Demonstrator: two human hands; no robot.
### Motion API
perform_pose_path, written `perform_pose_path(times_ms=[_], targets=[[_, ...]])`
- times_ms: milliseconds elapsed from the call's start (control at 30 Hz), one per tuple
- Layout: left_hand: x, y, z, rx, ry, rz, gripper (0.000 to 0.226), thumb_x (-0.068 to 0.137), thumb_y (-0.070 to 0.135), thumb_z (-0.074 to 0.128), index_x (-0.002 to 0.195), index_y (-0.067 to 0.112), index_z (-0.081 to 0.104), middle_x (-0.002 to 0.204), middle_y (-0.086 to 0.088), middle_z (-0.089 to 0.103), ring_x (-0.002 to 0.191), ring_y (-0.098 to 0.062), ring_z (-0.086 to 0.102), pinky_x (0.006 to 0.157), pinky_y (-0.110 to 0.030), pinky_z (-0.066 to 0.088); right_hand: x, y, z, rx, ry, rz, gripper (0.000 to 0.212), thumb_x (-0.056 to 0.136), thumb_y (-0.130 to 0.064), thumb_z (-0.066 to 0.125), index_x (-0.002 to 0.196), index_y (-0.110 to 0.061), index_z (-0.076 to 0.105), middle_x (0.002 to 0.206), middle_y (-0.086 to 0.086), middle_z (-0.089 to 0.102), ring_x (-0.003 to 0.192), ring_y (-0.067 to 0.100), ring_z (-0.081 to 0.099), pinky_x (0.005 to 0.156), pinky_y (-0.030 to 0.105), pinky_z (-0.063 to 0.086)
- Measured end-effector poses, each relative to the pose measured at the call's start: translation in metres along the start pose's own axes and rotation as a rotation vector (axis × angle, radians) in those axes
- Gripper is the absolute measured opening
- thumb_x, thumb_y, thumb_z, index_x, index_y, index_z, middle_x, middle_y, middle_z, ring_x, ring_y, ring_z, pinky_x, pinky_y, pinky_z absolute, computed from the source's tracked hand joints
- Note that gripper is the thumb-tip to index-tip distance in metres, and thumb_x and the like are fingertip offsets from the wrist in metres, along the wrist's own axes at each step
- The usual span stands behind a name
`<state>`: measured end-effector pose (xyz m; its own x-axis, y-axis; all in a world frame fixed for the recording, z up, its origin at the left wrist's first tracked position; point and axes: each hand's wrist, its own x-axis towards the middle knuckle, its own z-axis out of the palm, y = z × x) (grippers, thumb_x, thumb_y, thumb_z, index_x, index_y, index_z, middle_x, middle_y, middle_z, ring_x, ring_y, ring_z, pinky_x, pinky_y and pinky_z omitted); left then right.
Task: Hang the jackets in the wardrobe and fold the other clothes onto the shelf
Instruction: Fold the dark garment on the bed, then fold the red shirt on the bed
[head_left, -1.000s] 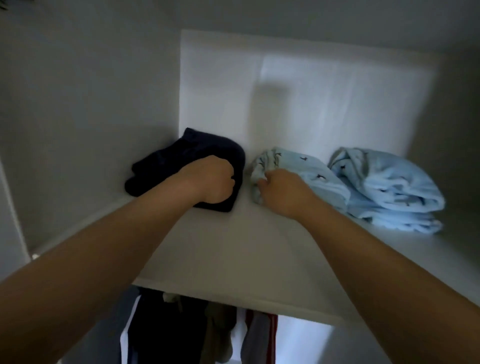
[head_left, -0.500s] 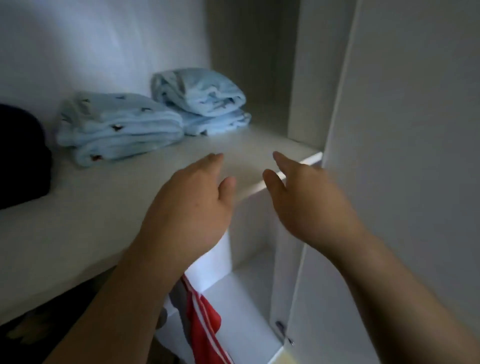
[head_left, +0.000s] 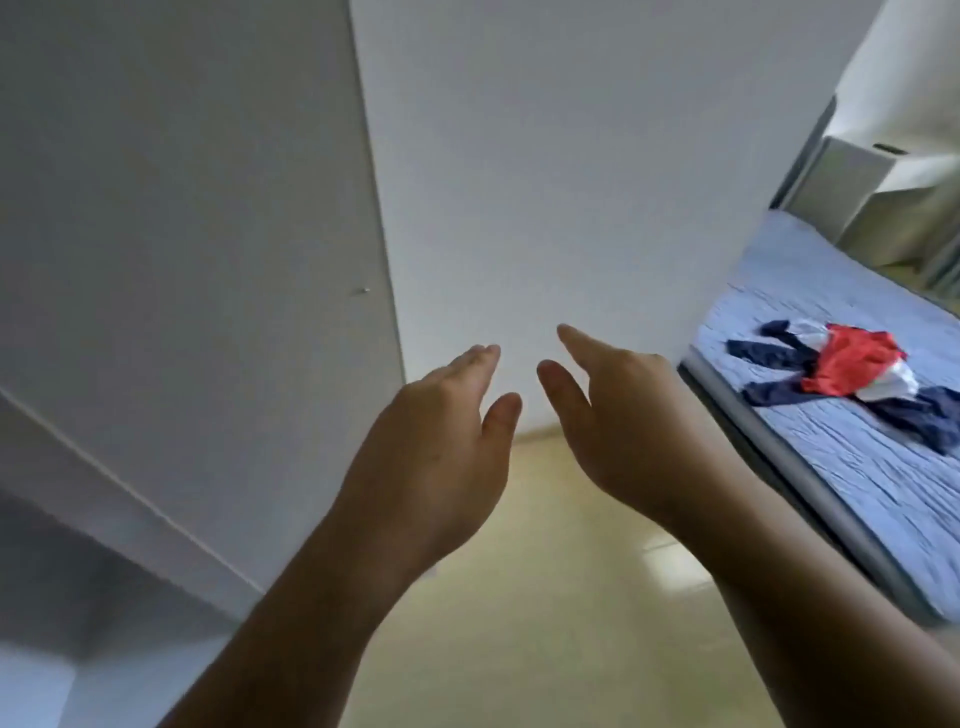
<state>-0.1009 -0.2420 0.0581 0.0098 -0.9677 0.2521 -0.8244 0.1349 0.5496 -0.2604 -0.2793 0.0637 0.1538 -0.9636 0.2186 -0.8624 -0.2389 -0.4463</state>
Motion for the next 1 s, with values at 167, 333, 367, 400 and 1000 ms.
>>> perform_pose_path(times_ms=[167,333,367,400,1000], targets=[[0.028,0.074,0.066,-0.067,-0.161,0.18,0.052,0.104,0.044,0.045,0.153,0.029,0.041,0.154,0.012,0.046,0.141,-0.005,0.043,0.105,-0.015,0.026,-0.028,0.101,-0.048,-0.025,0.085,0.222,0.037,0.104,-0.046,0.044,0.124,-0.019,0.058,0.09,-0.004,0.07,0.069,0.012,0.056,0.057,0.023,0.04],[0.046,0.162,0.14,-0.094,-0.253,0.279,0.052,0.104,0.042,0.047,0.153,0.026,0.043,0.153,0.009,0.048,0.14,-0.006,0.043,0.104,-0.013,0.025,-0.06,0.2,-0.102,-0.001,0.178,0.368,0.035,0.104,-0.042,0.047,0.123,-0.017,0.061,0.094,-0.002,0.071,0.087,0.026,0.062,0.066,0.032,0.034],[0.049,0.18,0.156,-0.098,-0.257,0.293,0.052,0.104,0.042,0.047,0.153,0.026,0.043,0.153,0.008,0.048,0.14,-0.007,0.043,0.104,-0.012,0.024,-0.064,0.222,-0.113,0.006,0.189,0.392,0.036,0.104,-0.042,0.047,0.123,-0.015,0.061,0.099,-0.001,0.071,0.093,0.027,0.062,0.068,0.032,0.032],[0.051,0.199,0.172,-0.101,-0.265,0.303,0.052,0.104,0.042,0.047,0.153,0.026,0.043,0.153,0.008,0.048,0.14,-0.007,0.043,0.104,-0.012,0.024,-0.068,0.245,-0.124,-0.002,0.174,0.422,0.037,0.104,-0.042,0.046,0.124,-0.014,0.06,0.103,0.001,0.071,0.097,0.028,0.061,0.069,0.033,0.031],[0.139,0.481,0.45,-0.078,-0.448,0.385,0.051,0.102,0.041,0.05,0.149,0.022,0.048,0.146,0.001,0.057,0.132,-0.015,0.053,0.108,-0.029,0.042,-0.061,0.61,-0.272,0.012,0.167,0.588,0.053,0.105,-0.046,0.04,0.153,-0.021,0.043,0.144,0.003,0.058,0.135,0.027,0.048,0.1,0.035,0.04]])
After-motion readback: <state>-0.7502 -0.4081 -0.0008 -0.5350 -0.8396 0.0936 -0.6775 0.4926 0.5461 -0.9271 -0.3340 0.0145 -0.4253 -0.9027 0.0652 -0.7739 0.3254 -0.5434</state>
